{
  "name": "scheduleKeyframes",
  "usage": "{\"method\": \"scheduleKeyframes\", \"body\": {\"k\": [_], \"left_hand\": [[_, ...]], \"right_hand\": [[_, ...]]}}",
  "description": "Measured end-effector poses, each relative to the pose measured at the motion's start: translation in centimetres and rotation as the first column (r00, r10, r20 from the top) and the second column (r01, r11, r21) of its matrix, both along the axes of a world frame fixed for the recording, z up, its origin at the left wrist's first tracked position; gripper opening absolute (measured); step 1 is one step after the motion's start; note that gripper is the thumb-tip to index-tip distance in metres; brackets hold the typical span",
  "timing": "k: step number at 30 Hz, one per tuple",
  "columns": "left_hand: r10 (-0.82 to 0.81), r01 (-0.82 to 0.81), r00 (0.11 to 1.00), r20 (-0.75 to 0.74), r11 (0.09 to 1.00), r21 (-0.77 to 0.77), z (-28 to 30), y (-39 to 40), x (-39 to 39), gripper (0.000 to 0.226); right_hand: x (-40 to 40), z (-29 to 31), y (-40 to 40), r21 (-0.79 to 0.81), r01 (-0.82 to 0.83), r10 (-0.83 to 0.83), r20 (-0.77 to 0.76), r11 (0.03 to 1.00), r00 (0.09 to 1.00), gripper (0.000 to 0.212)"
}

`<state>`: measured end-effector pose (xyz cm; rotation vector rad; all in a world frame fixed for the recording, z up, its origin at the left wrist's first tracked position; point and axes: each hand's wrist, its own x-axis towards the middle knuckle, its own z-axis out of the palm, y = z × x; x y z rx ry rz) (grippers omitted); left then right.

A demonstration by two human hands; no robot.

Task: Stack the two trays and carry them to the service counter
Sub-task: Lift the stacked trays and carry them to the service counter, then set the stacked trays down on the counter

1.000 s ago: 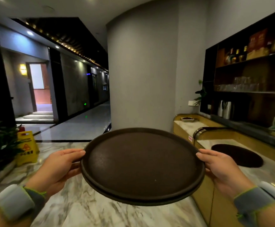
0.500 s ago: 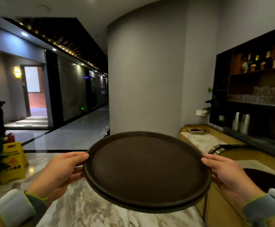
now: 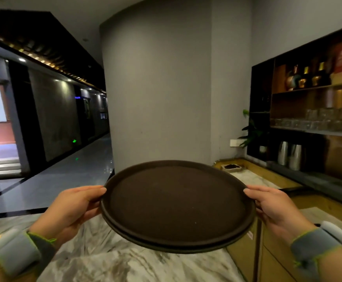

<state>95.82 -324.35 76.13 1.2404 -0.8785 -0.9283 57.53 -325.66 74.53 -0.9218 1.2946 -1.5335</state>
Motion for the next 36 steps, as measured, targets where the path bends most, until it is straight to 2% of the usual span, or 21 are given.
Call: {"method": "scheduleKeyframes", "body": {"k": [6,10,15,20,26,30,36], "left_hand": [[-0.045,0.044,0.999,-0.009,0.998,-0.053,1.2,-11.2,-4.1,0.013],[-0.065,0.065,0.998,0.006,0.996,-0.064,1.8,-19.8,-8.0,0.015],[-0.195,0.196,0.981,0.022,0.98,-0.044,2.1,-31.7,-14.7,0.02],[-0.375,0.374,0.927,0.01,0.924,-0.074,1.5,-42.0,-22.0,0.013],[-0.666,0.667,0.745,0.031,0.743,-0.056,1.2,-53.9,-34.0,0.013],[-0.787,0.788,0.615,0.054,0.613,-0.046,1.9,-58.4,-41.2,0.012],[-0.913,0.915,0.403,0.06,0.403,-0.01,1.8,-61.6,-53.4,0.028]], "right_hand": [[-3.9,1.3,-10.2,-0.049,0.001,0.0,0.024,0.999,1.0,0.014],[-8.4,2.0,-18.0,-0.086,0.043,-0.042,0.016,0.995,0.999,0.022],[-15.1,2.2,-25.3,-0.084,0.159,-0.156,0.048,0.984,0.987,0.029],[-20.7,2.2,-28.3,-0.078,0.315,-0.311,0.057,0.946,0.949,0.029],[-27.0,2.6,-29.3,-0.041,0.586,-0.585,0.018,0.81,0.811,0.028],[-29.9,2.6,-29.1,-0.033,0.735,-0.735,-0.004,0.678,0.678,0.031],[-34.3,1.8,-26.2,-0.053,0.872,-0.871,0.039,0.487,0.489,0.034]]}}
